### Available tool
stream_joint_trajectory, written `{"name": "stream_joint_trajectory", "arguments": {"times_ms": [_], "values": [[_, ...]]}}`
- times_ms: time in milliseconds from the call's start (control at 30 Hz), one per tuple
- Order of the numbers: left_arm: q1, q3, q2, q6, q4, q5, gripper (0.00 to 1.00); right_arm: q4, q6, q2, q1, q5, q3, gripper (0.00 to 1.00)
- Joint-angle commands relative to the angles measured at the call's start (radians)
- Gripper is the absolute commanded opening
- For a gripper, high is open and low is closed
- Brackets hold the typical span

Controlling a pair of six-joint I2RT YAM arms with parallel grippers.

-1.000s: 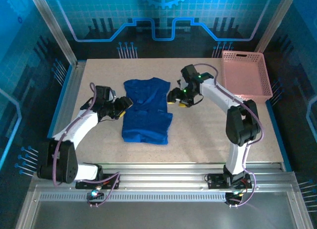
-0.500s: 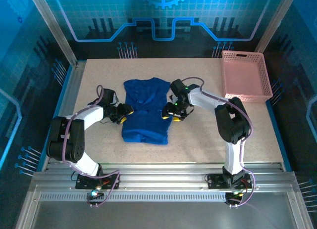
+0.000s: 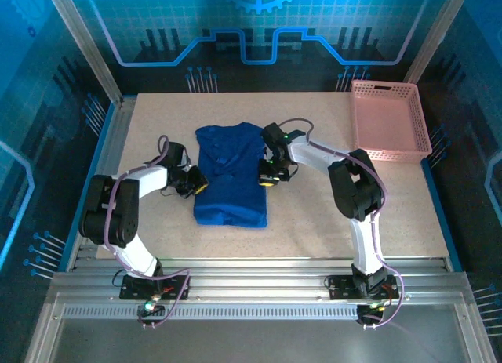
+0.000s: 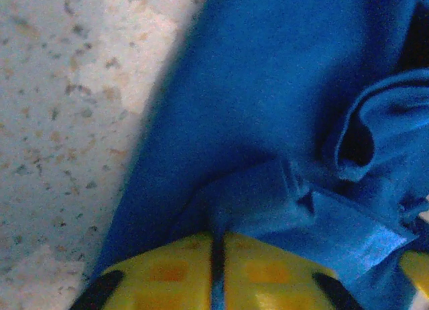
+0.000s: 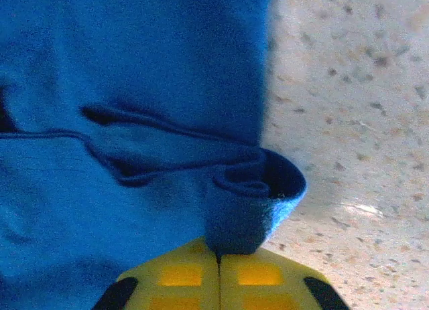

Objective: Fold and stack the t-shirts

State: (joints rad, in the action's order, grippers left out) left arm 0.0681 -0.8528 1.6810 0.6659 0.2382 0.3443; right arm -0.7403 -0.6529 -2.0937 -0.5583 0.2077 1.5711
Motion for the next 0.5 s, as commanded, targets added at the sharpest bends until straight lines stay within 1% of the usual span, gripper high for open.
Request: {"name": "stream_joint_trajectory", "arguments": {"times_ms": [0,133,300,467], "values": [[-0.007,-0.015,-0.051,-0.040,0.031,-0.011,0.07,-0.045,0.061,0.065,-0.033,-0.054,0.034,0.03],[-0.008,0.001,-0.105,-0.049,0.052,-0.029,0.04,-0.047,0.121,0.110,-0.060,-0.070,0.034,0.01],[-0.024,0.051,-0.189,-0.033,0.033,-0.054,0.02,0.020,0.179,0.161,-0.090,-0.056,0.014,0.01],[-0.042,0.080,-0.242,-0.028,-0.010,-0.076,0.02,0.108,0.214,0.176,-0.077,-0.018,-0.006,0.00]]}}
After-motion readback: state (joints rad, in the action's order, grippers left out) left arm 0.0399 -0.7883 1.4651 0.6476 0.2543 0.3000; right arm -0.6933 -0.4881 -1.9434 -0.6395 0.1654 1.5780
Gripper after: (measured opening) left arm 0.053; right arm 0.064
